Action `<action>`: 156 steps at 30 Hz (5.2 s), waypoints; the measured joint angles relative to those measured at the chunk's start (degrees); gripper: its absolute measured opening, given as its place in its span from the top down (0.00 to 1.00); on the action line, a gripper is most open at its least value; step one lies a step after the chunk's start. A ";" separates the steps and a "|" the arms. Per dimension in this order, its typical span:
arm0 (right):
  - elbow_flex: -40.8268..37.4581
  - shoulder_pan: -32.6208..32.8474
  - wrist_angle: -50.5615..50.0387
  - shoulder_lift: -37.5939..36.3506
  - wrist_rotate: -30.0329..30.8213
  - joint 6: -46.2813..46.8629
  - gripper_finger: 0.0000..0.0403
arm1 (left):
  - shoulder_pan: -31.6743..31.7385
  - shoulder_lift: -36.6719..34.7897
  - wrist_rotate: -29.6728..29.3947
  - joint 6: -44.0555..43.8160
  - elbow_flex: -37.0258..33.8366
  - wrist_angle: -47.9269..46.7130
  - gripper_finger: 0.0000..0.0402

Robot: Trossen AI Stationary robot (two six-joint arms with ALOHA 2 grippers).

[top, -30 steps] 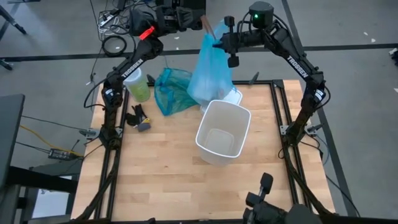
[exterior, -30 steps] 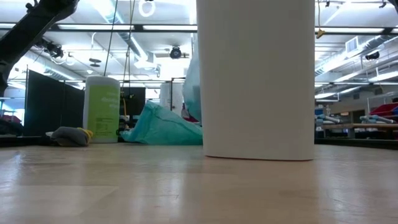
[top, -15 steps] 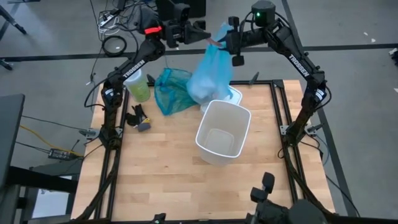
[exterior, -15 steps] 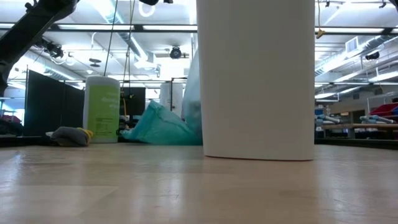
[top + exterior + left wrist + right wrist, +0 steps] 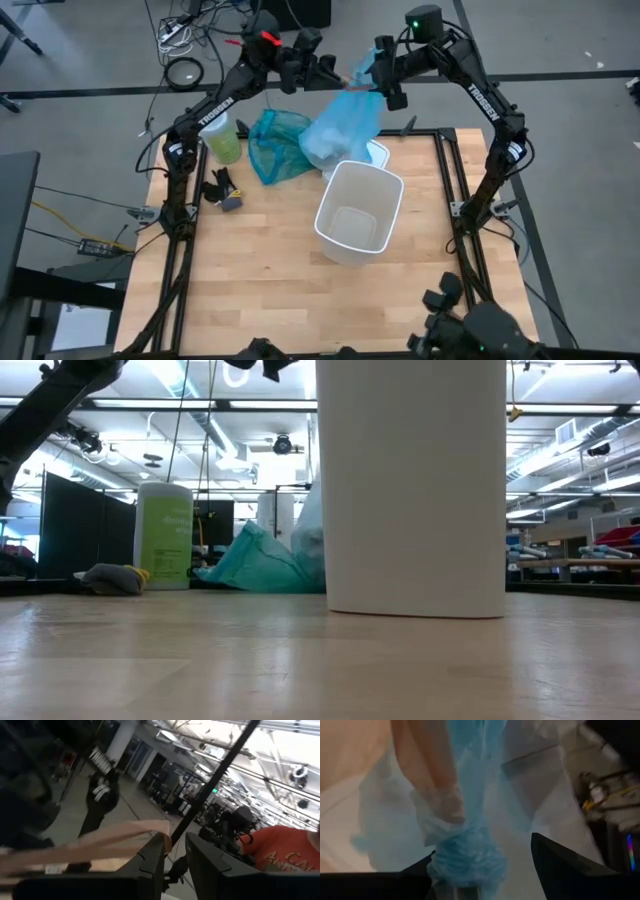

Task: Place trash/remove bag and relplace
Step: Close the light blue trash bag, then insert the blue trash bag into the white trash bin

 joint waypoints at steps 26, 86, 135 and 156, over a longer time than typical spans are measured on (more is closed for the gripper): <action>0.02 -14.42 -26.43 -18.40 16.46 -6.75 0.54 | 9.04 -0.02 7.05 8.48 -4.68 -16.14 0.81; -0.22 -14.15 -24.62 -18.32 6.55 -6.02 0.53 | 11.95 -17.59 -57.25 94.12 -50.40 -62.05 0.80; -13.40 -14.15 -18.70 -18.73 -1.83 -4.58 0.52 | 5.69 -45.53 -48.97 51.62 -104.02 43.05 0.95; -13.40 -14.15 -18.59 -18.75 -11.45 -6.63 0.52 | 5.52 -45.07 -45.23 63.07 -98.33 23.32 0.77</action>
